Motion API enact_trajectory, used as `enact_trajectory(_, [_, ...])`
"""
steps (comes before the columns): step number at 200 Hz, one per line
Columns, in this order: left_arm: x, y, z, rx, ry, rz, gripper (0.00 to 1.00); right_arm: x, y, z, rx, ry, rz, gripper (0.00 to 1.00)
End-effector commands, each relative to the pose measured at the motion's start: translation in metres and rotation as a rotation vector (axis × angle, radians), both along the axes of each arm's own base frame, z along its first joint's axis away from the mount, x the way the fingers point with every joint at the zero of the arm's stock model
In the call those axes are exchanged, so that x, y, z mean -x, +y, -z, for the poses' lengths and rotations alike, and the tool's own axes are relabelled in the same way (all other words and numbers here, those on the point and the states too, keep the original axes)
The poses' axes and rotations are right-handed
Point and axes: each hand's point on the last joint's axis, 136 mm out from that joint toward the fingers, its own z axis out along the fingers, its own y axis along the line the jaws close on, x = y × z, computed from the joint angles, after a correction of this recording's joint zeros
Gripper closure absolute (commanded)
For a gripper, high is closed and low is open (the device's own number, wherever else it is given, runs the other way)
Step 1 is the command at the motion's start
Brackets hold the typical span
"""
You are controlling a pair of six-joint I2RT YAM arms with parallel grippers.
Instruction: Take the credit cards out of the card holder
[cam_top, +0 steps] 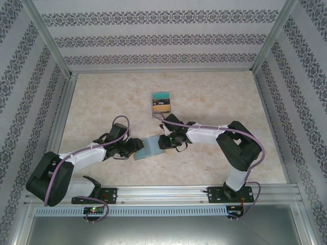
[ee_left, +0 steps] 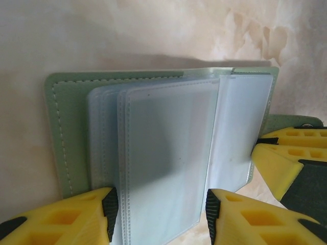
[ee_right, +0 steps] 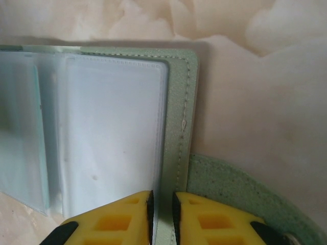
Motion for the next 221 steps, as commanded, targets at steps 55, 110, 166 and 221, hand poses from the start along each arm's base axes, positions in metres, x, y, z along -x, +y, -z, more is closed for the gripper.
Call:
enact_trajectory(55, [-0.004,0.017,-0.024,-0.077,-0.068,-0.027,0.5,0.015,0.003,0.019,0.038,0.038,-0.039,0.77])
enact_trajectory(110, [-0.007,0.008,-0.02,-0.042,-0.063,0.004,0.52,0.014,0.005,0.019,0.035,0.043,-0.036,0.76])
enact_trajectory(166, [0.0,0.021,-0.01,-0.105,-0.035,-0.027,0.54,0.016,0.004,0.02,0.039,0.046,-0.037,0.75])
enact_trajectory(221, [0.0,0.015,-0.001,-0.085,-0.01,-0.009,0.55,0.016,0.006,0.02,0.034,0.047,-0.04,0.74])
